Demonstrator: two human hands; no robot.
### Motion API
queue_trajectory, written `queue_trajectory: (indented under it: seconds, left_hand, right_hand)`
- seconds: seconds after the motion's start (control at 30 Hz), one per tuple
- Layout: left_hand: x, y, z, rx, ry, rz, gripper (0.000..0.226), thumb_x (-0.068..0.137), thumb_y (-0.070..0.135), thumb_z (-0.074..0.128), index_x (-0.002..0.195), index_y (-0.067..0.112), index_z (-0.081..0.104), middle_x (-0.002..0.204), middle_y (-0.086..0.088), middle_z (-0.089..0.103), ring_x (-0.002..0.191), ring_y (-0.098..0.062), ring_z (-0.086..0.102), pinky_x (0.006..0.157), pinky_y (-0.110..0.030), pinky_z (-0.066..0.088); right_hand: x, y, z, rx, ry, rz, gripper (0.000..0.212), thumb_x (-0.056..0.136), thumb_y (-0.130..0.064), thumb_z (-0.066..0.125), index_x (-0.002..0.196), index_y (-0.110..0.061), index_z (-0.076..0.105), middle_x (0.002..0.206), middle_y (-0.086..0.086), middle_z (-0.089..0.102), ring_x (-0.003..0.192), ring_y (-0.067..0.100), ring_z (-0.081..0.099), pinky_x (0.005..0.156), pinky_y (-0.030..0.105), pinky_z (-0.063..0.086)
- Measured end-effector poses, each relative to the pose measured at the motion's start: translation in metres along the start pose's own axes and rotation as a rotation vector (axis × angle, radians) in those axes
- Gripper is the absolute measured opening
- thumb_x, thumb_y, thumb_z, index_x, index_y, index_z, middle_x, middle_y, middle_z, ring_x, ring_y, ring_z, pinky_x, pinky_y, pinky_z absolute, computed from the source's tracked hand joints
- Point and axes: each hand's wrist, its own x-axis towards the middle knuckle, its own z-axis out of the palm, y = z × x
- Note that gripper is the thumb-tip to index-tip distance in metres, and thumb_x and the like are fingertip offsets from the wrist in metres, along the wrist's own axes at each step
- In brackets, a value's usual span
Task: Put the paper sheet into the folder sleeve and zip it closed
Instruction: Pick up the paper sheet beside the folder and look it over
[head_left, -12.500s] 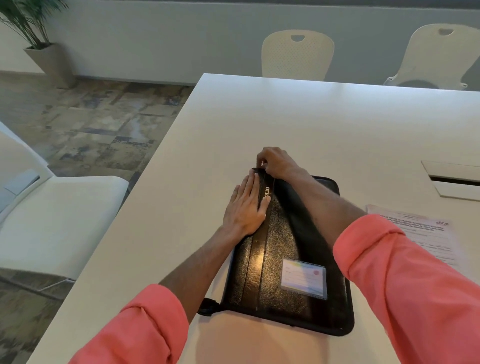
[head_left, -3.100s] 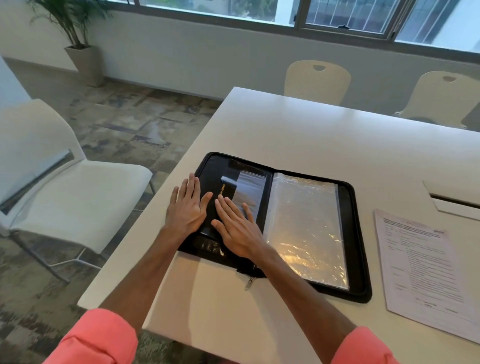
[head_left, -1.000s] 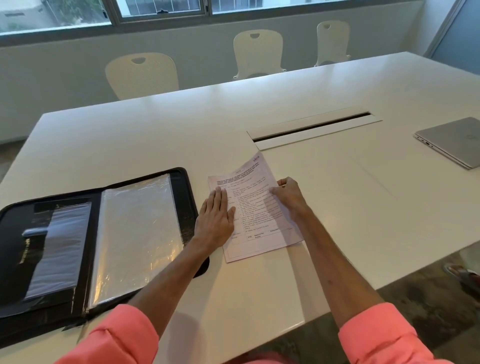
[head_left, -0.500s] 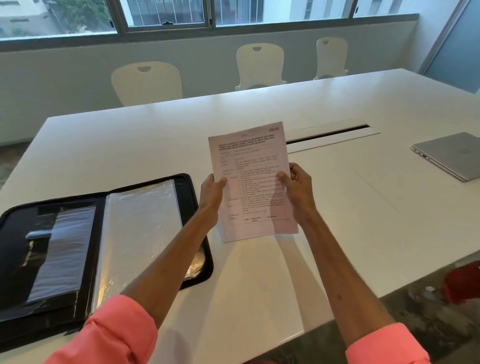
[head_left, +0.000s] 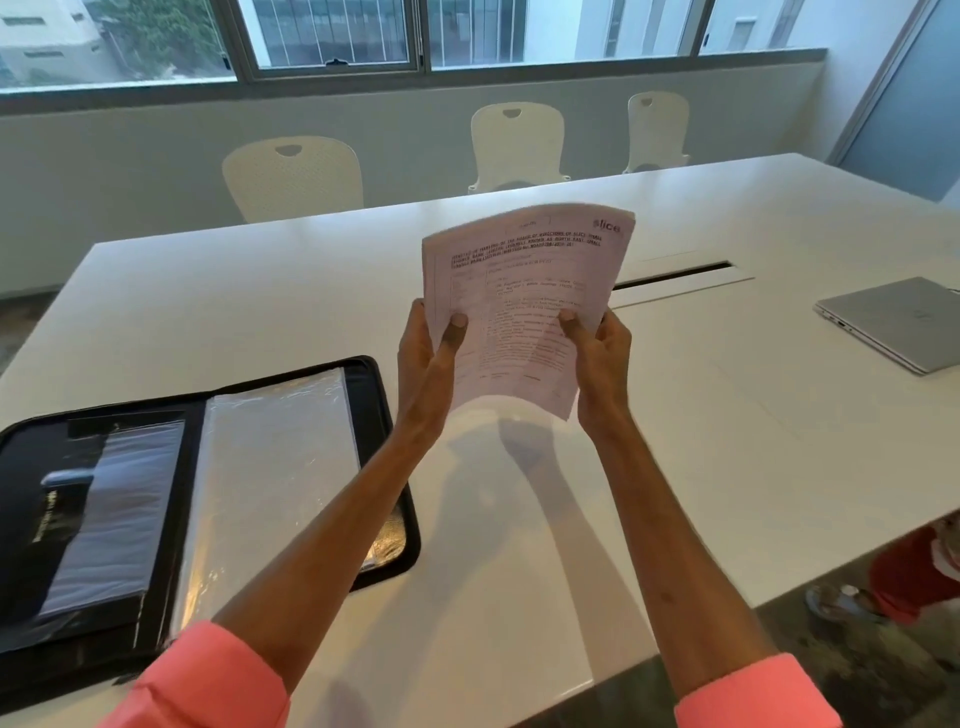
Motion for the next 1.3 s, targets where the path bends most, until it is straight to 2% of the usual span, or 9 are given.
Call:
queue_trajectory:
  seconds: [0.23, 0.43, 0.53, 0.63, 0.77, 0.83, 0.97, 1.13, 1.3]
  left_hand:
    - [-0.048, -0.05, -0.002, 0.081, -0.059, -0.118, 0.034, 0.113, 0.036, 0.055, 0.147, 0.038, 0.049, 0.14, 0.001, 0.066, 0.127, -0.025, 0.071, 0.093, -0.045, 0.068]
    - [-0.036, -0.049, -0.005, 0.15, -0.08, -0.149, 0.03, 0.117, 0.031, 0.049, 0.147, 0.034, 0.045, 0.141, 0.001, 0.063, 0.128, -0.025, 0.069, 0.097, -0.055, 0.066]
    - [-0.028, -0.041, -0.009, 0.146, -0.082, -0.117, 0.032, 0.118, 0.031, 0.047, 0.15, 0.032, 0.044, 0.142, 0.002, 0.063, 0.126, -0.021, 0.07, 0.097, -0.047, 0.067]
    - [-0.017, -0.03, -0.02, 0.142, -0.059, -0.101, 0.036, 0.117, 0.029, 0.048, 0.153, 0.024, 0.051, 0.138, 0.001, 0.069, 0.121, -0.02, 0.073, 0.093, -0.038, 0.068]
    - [-0.003, -0.017, -0.05, 0.13, -0.018, -0.148, 0.03, 0.117, 0.024, 0.051, 0.143, 0.017, 0.063, 0.13, -0.004, 0.077, 0.112, -0.024, 0.078, 0.093, -0.047, 0.068]
    - [0.001, -0.012, -0.068, 0.127, 0.015, -0.191, 0.03, 0.116, 0.021, 0.052, 0.142, 0.018, 0.065, 0.128, -0.004, 0.079, 0.11, -0.026, 0.079, 0.092, -0.048, 0.067]
    - [0.0, -0.005, -0.103, 0.132, 0.053, -0.215, 0.028, 0.113, 0.018, 0.054, 0.136, 0.022, 0.07, 0.119, 0.003, 0.083, 0.102, -0.021, 0.081, 0.079, -0.032, 0.068]
    - [-0.006, 0.003, -0.154, 0.131, 0.134, -0.278, 0.027, 0.11, 0.016, 0.055, 0.126, 0.026, 0.074, 0.113, 0.005, 0.084, 0.097, -0.018, 0.082, 0.07, -0.021, 0.065]
    - [-0.007, 0.014, -0.207, 0.139, 0.176, -0.343, 0.026, 0.103, 0.02, 0.059, 0.122, 0.027, 0.075, 0.11, 0.005, 0.085, 0.094, -0.021, 0.083, 0.074, -0.031, 0.065]
  right_hand:
    - [-0.026, 0.061, -0.017, -0.058, -0.001, 0.152, 0.016, 0.099, -0.007, 0.078, 0.113, -0.013, 0.077, 0.102, -0.006, 0.084, 0.095, 0.018, 0.08, 0.09, 0.046, 0.069]
    - [-0.022, 0.061, -0.011, -0.082, 0.026, 0.17, 0.017, 0.099, -0.006, 0.076, 0.114, -0.014, 0.078, 0.091, -0.017, 0.083, 0.085, 0.011, 0.078, 0.072, 0.022, 0.065]
    - [-0.018, 0.053, -0.005, -0.09, 0.025, 0.143, 0.021, 0.1, -0.006, 0.075, 0.121, -0.009, 0.077, 0.091, -0.019, 0.083, 0.078, 0.002, 0.078, 0.069, 0.019, 0.064]
    - [-0.011, 0.041, 0.005, -0.113, -0.019, 0.119, 0.02, 0.1, -0.009, 0.075, 0.117, -0.018, 0.079, 0.095, -0.017, 0.083, 0.083, 0.009, 0.079, 0.074, 0.026, 0.067]
    - [-0.005, 0.023, 0.024, -0.144, -0.138, 0.081, 0.02, 0.102, -0.013, 0.073, 0.117, -0.026, 0.077, 0.1, -0.013, 0.085, 0.089, 0.015, 0.082, 0.076, 0.027, 0.067]
    - [-0.005, 0.018, 0.037, -0.142, -0.203, 0.072, 0.018, 0.106, -0.021, 0.069, 0.123, -0.025, 0.077, 0.104, -0.011, 0.085, 0.09, 0.014, 0.083, 0.073, 0.025, 0.067]
    - [-0.011, 0.02, 0.068, -0.131, -0.32, 0.115, 0.027, 0.111, -0.032, 0.061, 0.131, -0.021, 0.075, 0.115, 0.001, 0.085, 0.1, 0.027, 0.083, 0.087, 0.045, 0.069]
    - [-0.024, 0.035, 0.11, -0.097, -0.476, 0.199, 0.028, 0.111, -0.033, 0.062, 0.131, -0.019, 0.075, 0.119, 0.004, 0.084, 0.102, 0.032, 0.083, 0.087, 0.046, 0.069]
    - [-0.024, 0.045, 0.152, -0.029, -0.61, 0.376, 0.035, 0.104, -0.025, 0.071, 0.134, -0.007, 0.073, 0.126, 0.015, 0.081, 0.116, 0.045, 0.077, 0.101, 0.059, 0.063]
